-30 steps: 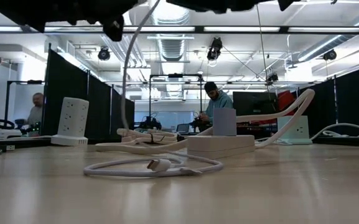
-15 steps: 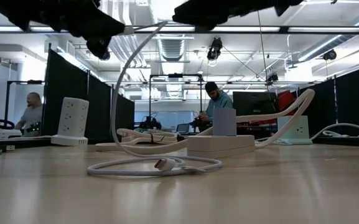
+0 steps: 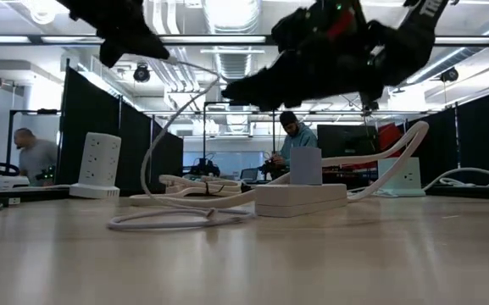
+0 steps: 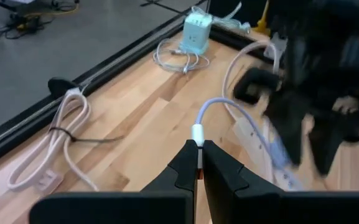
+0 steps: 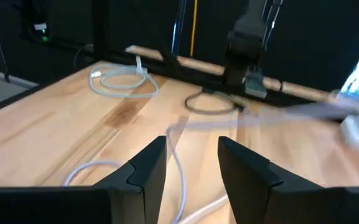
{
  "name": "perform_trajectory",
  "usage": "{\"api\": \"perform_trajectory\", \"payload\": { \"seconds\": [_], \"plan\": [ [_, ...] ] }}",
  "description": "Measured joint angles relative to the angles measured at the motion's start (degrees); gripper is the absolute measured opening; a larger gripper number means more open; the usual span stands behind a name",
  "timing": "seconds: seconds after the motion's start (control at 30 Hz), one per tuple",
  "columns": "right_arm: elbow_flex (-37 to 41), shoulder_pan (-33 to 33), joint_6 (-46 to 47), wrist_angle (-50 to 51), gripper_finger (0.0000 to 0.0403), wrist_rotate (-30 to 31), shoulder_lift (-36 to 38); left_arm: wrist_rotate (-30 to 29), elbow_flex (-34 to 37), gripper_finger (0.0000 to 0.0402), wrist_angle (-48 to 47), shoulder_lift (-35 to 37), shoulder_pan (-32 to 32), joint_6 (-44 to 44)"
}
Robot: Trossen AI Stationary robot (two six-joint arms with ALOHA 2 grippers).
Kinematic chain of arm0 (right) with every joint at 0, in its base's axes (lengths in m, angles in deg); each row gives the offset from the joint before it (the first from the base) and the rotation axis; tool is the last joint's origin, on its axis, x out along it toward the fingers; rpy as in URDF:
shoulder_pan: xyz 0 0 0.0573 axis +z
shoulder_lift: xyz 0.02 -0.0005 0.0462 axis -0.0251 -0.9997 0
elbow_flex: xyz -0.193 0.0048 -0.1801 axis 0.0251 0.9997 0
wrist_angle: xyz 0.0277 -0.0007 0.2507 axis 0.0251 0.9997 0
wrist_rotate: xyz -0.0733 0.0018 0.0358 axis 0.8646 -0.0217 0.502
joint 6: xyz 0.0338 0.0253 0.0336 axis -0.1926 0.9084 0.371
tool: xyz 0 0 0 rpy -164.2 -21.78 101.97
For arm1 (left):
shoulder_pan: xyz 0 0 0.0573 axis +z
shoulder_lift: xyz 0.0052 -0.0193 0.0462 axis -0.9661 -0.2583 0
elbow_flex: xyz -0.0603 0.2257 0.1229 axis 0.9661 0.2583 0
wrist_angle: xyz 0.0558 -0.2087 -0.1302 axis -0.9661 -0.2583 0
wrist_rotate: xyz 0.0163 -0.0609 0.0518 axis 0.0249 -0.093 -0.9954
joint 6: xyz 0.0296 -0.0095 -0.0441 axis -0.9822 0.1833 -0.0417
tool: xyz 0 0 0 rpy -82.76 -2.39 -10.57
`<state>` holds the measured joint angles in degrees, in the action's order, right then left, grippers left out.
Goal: Insert USB
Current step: Insert the purple charger cable into the white outlet extension
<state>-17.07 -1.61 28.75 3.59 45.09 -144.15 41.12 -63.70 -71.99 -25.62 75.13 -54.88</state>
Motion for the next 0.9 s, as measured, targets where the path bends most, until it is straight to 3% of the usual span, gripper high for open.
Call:
{"api": "perform_trajectory", "payload": {
  "seconds": [0.2, 0.37, 0.7, 0.9],
  "plan": [
    [-0.22, -0.01, -0.44, 3.84, 0.0135, 0.0, -0.88, -1.78, -4.49, 0.0002, -0.43, -5.94, 0.0, 2.09],
    [-0.18, -0.02, -1.94, 10.14, 0.0151, 0.02, 3.35, -1.86, -6.74, 0.0002, -0.43, -10.84, 0.0, -0.11],
    [0.17, -0.11, 8.97, 21.45, 0.016, 0.22, 12.76, -4.34, -8.16, 0.0002, 1.04, -14.44, -0.04, -17.23],
    [0.17, 0.02, 14.12, 22.77, 0.0157, 4.55, 16.93, -4.33, -8.14, 0.0002, 2.61, -13.46, -1.0, -22.78]
  ]
}}
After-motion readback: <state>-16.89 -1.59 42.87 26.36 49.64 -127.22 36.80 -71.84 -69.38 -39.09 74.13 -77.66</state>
